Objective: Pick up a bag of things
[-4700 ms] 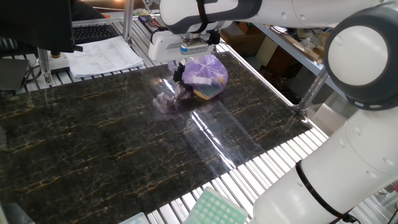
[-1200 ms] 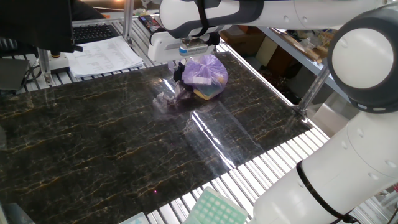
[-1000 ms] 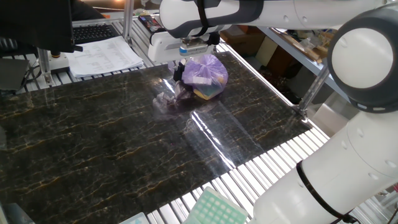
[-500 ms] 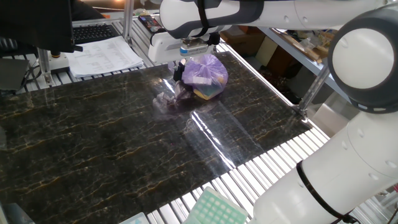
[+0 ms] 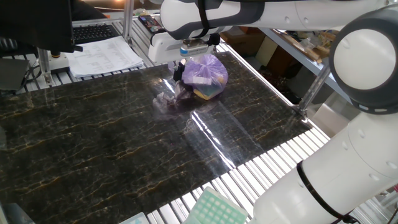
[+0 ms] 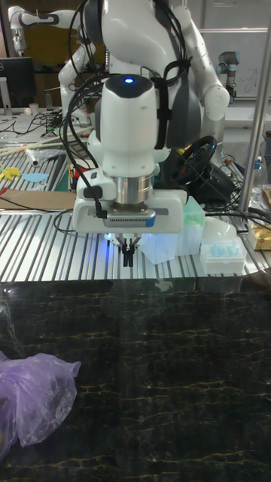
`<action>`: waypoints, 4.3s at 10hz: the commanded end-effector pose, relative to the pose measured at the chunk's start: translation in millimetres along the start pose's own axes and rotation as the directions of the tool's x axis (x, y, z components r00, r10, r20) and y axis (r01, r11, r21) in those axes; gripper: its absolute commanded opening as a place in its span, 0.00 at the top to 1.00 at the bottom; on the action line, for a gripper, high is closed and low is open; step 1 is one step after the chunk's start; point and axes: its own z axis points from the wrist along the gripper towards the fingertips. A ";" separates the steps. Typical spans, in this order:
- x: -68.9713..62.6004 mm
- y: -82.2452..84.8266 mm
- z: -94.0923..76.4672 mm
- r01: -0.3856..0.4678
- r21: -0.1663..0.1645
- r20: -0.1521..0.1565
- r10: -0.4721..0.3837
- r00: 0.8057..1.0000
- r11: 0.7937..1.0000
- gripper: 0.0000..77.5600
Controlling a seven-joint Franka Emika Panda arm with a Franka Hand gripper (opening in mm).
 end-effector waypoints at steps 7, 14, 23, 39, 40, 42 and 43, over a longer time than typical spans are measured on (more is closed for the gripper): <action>-1.0 -0.4 -1.5 -0.036 0.003 -0.001 0.036 0.999 0.999 1.00; -1.0 -0.4 -1.5 -0.126 0.010 -0.013 0.126 0.992 0.992 1.00; -1.0 -0.4 -1.5 -0.133 0.041 -0.034 0.134 0.990 0.990 1.00; -40.3 -39.8 6.9 -0.072 0.036 -0.036 0.074 0.997 0.997 1.00; -47.2 -48.1 8.9 -0.052 0.036 -0.036 0.053 0.998 0.998 1.00; -56.2 -58.0 11.7 -0.029 0.035 -0.034 0.030 0.999 0.999 1.00; -58.9 -61.2 11.7 -0.025 0.035 -0.034 0.026 0.999 0.999 1.00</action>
